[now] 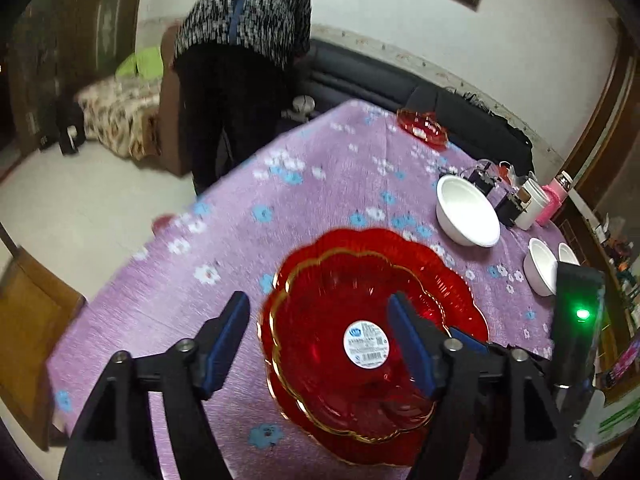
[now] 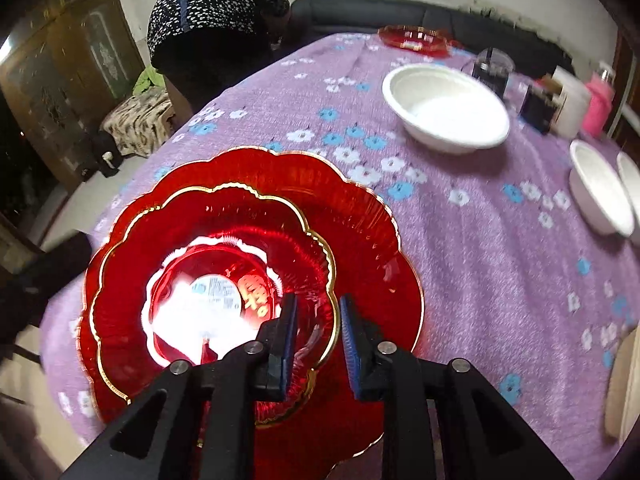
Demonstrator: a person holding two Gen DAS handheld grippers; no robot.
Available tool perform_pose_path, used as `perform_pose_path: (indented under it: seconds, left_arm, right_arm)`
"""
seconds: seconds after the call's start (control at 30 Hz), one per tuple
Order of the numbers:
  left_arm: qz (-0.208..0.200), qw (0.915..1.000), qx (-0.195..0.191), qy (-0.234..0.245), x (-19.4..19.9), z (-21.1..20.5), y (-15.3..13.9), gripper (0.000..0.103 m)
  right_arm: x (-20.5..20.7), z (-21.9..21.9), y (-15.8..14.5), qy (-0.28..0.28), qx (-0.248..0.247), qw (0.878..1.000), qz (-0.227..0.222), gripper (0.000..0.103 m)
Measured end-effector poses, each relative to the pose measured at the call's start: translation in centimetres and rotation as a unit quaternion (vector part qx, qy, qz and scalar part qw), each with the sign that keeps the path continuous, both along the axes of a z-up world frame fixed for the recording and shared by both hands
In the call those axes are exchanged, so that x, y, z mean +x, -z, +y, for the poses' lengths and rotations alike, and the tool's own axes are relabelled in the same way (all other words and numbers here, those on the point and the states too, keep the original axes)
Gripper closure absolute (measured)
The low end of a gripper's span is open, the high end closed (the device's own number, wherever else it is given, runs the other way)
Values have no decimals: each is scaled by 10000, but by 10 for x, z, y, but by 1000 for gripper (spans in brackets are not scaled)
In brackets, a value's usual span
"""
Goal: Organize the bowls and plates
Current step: 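Lower the labeled plate onto the wedding plate and open both grippers, then move the right gripper to the rim of the beige bowl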
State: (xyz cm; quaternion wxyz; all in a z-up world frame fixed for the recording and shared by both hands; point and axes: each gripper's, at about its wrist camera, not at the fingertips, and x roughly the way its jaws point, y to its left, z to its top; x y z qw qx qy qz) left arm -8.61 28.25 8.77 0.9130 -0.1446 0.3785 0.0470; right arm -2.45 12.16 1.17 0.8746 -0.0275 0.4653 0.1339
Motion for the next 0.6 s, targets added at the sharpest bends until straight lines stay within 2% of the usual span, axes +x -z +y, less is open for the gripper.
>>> perform_pose_path:
  seconds: [0.07,0.13,0.23,0.3,0.37,0.6]
  left_arm:
    - [-121,9994,312,-40,-6,-5,-10,25]
    - [-284,9987,407,-117,-13,-6,-19,25]
    - [-434,9988,197,-109,-23,-2,-27,20]
    - [-479,9988,37,-77,-26,-3,-29,20]
    - [-507,9987,-60,-54,-29,-5,-31,20]
    - [-724,9972,-183,45,-41,-20,-39,20]
  right_arm:
    - [1,3,0,-16,-88,9999,-93,76]
    - [1,3,-1,14,-186,9996,-205,73]
    - [-1,-5,-6,62,33,9993,-368,66]
    - [-4,-14,-13,105,285,9985,-466,58]
    - [-8,-19,-20,156,429,9973,-578,54]
    - [-29,-43,-41,221,749,9926,-929,51]
